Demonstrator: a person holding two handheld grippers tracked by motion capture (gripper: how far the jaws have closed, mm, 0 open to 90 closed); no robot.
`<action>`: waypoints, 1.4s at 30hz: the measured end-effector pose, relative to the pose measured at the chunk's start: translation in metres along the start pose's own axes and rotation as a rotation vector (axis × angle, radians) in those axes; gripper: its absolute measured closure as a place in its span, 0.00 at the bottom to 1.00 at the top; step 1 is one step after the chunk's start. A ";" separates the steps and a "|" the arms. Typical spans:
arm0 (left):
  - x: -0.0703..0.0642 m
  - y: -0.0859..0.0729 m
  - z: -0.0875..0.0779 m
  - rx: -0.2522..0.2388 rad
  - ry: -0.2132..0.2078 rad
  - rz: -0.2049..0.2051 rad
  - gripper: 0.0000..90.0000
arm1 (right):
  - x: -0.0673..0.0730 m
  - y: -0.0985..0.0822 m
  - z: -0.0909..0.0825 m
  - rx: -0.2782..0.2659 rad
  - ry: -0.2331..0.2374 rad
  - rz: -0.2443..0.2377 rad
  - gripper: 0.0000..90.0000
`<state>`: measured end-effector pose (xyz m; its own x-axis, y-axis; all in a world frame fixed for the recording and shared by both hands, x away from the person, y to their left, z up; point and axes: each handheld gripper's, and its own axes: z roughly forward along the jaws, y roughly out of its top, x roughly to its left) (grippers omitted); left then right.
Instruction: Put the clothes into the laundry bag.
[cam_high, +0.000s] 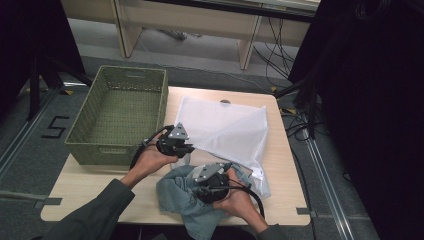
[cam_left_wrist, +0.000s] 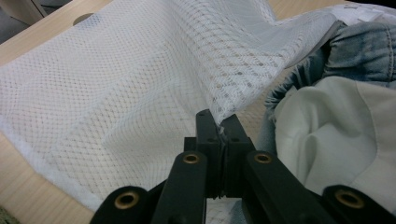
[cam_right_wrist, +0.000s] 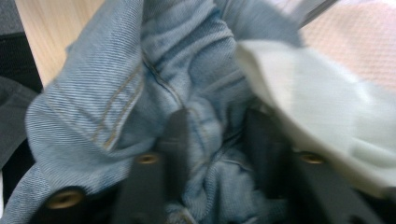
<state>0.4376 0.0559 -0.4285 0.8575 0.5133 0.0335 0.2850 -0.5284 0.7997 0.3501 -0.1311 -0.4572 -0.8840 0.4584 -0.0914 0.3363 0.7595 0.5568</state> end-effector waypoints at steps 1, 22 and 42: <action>0.000 0.000 0.000 -0.004 -0.003 0.000 0.98 | 0.000 0.002 -0.009 -0.002 -0.011 0.020 0.79; 0.005 0.003 0.000 0.002 -0.025 -0.004 0.98 | -0.066 -0.025 -0.028 -0.090 -0.164 0.286 0.64; 0.013 0.003 0.000 -0.011 -0.037 -0.058 0.97 | 0.019 0.036 0.020 -0.186 0.039 0.087 0.43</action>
<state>0.4493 0.0611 -0.4258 0.8551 0.5172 -0.0356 0.3304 -0.4908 0.8062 0.3517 -0.0855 -0.4556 -0.8673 0.4978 -0.0065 0.3494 0.6180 0.7042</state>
